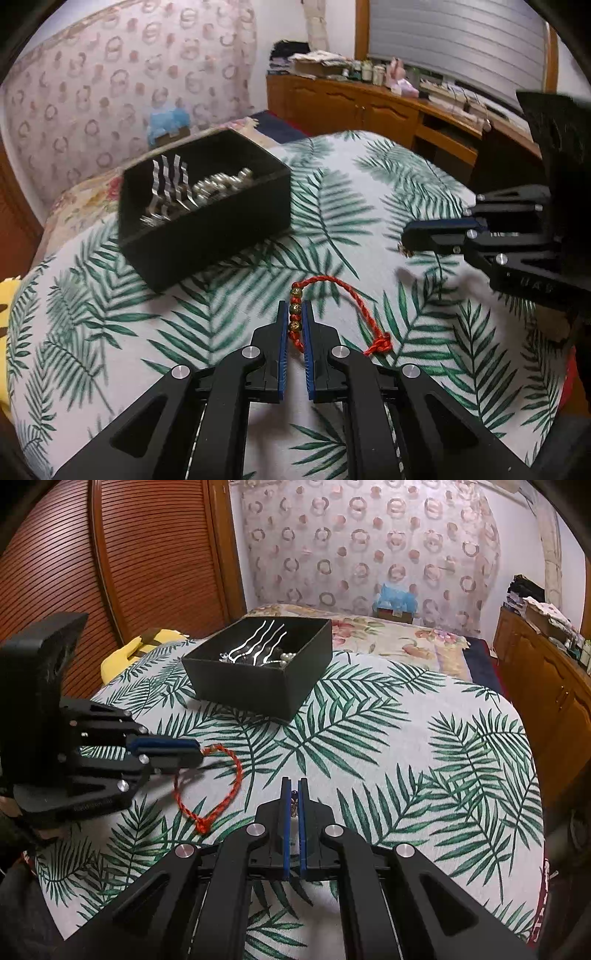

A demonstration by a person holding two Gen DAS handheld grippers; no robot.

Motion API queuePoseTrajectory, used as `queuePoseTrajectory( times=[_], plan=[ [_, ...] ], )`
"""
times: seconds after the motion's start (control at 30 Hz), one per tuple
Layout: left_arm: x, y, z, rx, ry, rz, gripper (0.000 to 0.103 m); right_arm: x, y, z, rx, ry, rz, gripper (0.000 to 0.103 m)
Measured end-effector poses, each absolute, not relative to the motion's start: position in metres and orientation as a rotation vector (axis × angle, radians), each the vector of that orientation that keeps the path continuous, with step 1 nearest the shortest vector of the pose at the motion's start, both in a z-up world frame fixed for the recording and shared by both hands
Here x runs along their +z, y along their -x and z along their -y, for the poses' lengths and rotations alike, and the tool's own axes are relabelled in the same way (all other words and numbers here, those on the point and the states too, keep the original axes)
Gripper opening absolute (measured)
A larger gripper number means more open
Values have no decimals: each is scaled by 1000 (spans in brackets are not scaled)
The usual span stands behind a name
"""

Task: Organize jewelry
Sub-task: 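Lower the red string bracelet into the black box and open left tool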

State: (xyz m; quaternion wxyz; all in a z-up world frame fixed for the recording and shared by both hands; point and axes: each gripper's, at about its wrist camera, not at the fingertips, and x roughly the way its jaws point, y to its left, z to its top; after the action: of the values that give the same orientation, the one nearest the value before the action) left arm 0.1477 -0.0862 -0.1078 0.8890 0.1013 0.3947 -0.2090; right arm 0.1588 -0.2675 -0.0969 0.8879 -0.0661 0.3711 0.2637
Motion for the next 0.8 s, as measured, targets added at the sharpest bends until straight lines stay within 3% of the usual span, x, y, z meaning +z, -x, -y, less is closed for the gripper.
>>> queuePoseTrajectory(
  times=[0.8],
  plan=[
    [-44, -189, 31, -301, -109, -670, 6, -40, -233, 204, 643, 175, -648, 4]
  ],
)
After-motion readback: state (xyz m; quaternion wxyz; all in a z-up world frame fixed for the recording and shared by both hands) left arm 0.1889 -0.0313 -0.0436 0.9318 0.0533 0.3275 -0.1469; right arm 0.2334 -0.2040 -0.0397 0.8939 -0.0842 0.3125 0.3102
